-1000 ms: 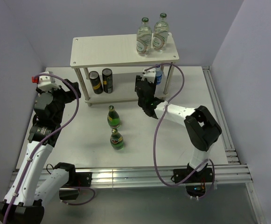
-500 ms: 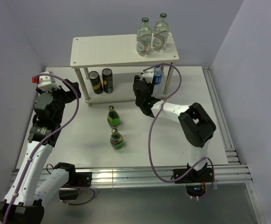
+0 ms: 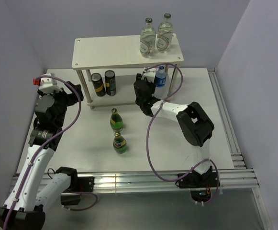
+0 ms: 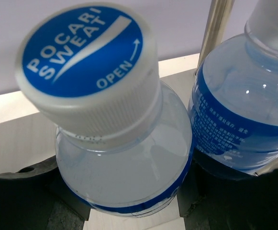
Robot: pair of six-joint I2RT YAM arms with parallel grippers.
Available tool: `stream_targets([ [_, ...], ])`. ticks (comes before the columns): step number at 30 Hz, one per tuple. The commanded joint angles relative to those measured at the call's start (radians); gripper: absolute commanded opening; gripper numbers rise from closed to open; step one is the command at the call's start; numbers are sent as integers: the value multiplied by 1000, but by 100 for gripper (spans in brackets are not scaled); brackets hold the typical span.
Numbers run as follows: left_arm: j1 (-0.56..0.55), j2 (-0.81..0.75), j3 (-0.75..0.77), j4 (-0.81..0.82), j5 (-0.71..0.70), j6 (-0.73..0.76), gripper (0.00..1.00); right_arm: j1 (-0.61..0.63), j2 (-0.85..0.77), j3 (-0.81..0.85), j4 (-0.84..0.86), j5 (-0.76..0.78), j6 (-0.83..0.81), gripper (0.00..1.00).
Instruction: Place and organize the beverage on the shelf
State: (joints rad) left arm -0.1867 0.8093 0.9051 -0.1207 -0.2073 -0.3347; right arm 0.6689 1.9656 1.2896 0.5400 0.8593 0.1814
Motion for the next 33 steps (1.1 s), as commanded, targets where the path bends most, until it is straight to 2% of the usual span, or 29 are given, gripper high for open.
stream_targets([
  [1,0,-4,25,24,8,5,91,-11,-16,76,121,64,13,0],
  [2,0,-4,26,23,9,5,91,-12,-14,80,114,64,18,1],
  [3,0,-4,26,23,12,5,91,-14,-11,82,103,60,21,7],
  [4,0,-4,26,23,14,5,91,-14,-13,82,100,57,24,17],
  [5,0,-4,25,23,13,3,91,-14,-13,79,95,52,26,53],
  [7,0,-4,25,23,11,5,91,-14,-11,79,83,53,35,81],
  [8,0,-4,26,23,9,5,91,-14,-11,79,75,49,38,100],
  [22,0,-9,25,23,9,5,91,14,-77,5,5,23,116,100],
  [30,0,-12,23,19,5,5,91,72,-140,-79,-18,43,141,100],
  [33,0,-13,23,19,2,6,91,99,-183,-121,-64,64,200,100],
])
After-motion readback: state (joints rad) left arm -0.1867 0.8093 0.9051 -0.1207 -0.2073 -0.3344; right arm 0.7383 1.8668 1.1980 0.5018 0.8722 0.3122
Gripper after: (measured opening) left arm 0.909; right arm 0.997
